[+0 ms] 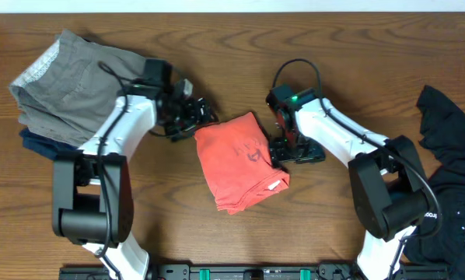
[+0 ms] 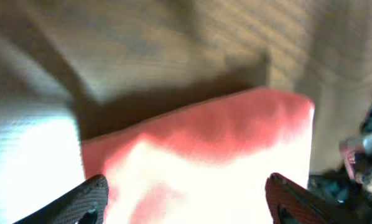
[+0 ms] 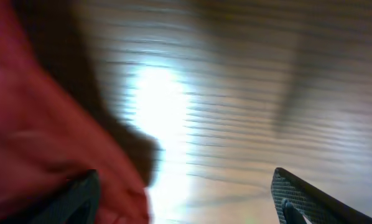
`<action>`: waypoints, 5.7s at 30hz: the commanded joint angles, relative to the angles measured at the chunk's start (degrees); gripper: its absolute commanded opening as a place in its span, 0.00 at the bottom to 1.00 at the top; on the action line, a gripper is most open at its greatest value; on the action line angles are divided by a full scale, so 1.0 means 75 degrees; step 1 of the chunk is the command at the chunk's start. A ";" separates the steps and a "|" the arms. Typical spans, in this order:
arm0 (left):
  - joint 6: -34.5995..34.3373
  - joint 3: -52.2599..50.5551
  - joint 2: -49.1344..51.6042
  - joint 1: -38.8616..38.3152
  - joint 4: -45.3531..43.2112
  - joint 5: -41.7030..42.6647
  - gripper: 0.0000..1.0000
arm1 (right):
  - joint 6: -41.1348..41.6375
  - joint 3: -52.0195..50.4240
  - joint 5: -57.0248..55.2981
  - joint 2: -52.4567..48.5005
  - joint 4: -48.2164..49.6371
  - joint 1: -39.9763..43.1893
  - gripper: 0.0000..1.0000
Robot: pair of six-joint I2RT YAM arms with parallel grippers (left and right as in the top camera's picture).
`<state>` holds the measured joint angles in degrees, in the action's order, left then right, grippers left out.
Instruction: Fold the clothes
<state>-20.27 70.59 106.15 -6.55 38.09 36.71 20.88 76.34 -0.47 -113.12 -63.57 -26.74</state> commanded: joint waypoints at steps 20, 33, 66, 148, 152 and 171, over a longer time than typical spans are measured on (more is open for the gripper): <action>0.2273 -0.2804 -0.0373 0.0163 0.0274 0.2346 0.99 | -0.0105 -0.0035 -0.0787 0.0204 -0.0242 0.3115 0.92; 0.0533 -0.4637 -0.0373 -0.0874 -0.3552 0.2037 0.91 | -0.0099 -0.0035 -0.0679 0.0204 -0.0294 0.3112 0.92; 0.2025 0.0501 -0.2369 0.1498 -0.1355 -0.3474 0.06 | -0.0105 -0.0035 -0.0685 0.0204 -0.0475 0.3115 0.92; -0.0519 0.1183 -0.1918 0.4803 -0.5301 -0.2608 0.06 | -0.0764 -0.0035 -0.0102 0.0204 -0.0557 0.3077 0.92; -0.0490 0.1180 -0.1842 0.4800 -0.4870 -0.3177 0.06 | -0.0761 -0.0035 -0.0102 0.0204 -0.0568 0.3077 0.92; -0.2057 0.1174 -0.0921 0.3981 -0.3515 -0.1676 0.06 | -0.0679 -0.0035 -0.0105 0.0204 -0.0638 0.3077 0.92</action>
<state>-33.54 78.76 99.68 24.16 12.14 20.03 15.88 76.27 -1.43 -113.08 -68.16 -3.77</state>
